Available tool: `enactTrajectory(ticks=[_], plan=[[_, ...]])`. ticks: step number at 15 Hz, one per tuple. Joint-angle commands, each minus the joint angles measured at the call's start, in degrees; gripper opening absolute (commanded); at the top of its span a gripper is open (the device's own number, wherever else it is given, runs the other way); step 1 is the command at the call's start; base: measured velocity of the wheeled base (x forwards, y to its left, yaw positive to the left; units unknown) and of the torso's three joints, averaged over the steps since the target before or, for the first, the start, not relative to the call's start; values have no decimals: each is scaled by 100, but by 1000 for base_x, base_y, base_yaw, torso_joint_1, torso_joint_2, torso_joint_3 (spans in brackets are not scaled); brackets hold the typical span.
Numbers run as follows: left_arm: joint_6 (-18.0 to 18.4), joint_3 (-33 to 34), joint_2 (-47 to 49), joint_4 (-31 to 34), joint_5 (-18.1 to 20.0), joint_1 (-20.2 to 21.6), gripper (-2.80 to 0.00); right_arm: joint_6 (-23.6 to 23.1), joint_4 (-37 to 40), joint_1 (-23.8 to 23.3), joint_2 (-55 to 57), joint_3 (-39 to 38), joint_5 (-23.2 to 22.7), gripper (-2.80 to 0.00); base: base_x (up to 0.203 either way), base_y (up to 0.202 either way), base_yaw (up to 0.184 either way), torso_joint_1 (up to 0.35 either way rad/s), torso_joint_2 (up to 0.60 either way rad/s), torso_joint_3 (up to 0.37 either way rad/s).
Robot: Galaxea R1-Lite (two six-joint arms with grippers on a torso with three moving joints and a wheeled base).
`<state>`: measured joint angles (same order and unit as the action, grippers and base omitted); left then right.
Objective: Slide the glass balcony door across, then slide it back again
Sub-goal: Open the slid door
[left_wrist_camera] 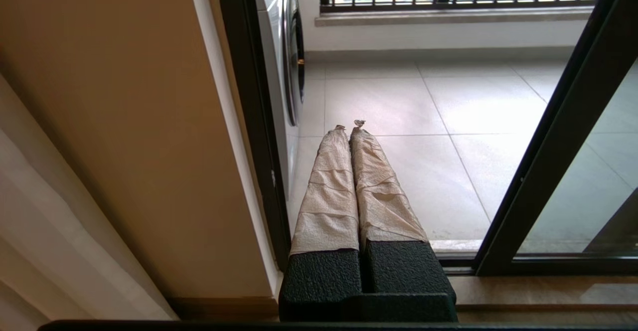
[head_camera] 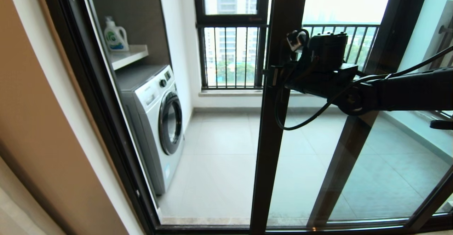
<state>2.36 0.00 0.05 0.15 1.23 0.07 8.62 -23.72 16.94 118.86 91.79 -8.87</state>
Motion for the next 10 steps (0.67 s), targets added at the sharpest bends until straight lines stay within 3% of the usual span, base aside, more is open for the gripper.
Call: enactTrajectory(ticks=[1, 5, 10], plan=[[1, 0, 13, 2, 0, 1, -280, -1, -25, -128, -141, -204, 26, -280, 0, 0, 0, 0, 0, 0], [1, 0, 13, -6, 0, 1, -280, 8, -503, -421, -265, -673, 29, -280, 0, 0, 0, 0, 0, 0], [1, 0, 13, 3, 0, 1, -280, 3, -536, -694, -557, -997, -15, -280, 0, 0, 0, 0, 0, 0]])
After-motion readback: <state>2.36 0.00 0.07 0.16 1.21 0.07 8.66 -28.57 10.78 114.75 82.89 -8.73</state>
